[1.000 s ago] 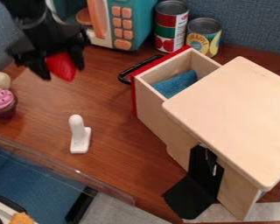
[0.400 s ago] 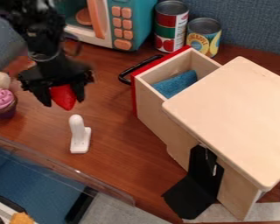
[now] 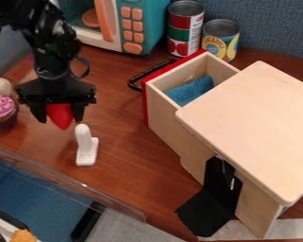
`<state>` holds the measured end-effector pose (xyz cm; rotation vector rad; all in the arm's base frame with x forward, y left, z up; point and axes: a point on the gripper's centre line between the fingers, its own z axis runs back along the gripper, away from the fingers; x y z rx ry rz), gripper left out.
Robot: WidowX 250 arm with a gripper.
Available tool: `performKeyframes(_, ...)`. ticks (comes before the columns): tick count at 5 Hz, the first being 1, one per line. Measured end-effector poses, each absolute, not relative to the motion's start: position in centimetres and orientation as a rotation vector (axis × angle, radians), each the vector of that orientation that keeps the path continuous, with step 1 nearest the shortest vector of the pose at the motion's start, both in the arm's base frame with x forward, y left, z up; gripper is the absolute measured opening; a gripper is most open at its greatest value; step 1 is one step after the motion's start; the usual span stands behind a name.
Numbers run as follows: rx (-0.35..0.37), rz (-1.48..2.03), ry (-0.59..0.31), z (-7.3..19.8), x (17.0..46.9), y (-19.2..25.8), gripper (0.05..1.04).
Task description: Move the strawberry out of the drawer to the bottom left side of the table
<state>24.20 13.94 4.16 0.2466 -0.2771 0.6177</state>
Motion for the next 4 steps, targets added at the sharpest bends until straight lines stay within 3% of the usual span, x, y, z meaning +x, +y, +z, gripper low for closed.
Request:
performKeyframes(2, 0.179, 0.737, -0.213, 2.85, 24.28, 15.66, 0.826)
performKeyframes(3, 0.154, 0.745, -0.212, 2.87, 24.37, 15.7, 1.013)
performKeyframes(4, 0.108, 0.706, -0.21, 3.38, 24.38, 15.32, 1.011)
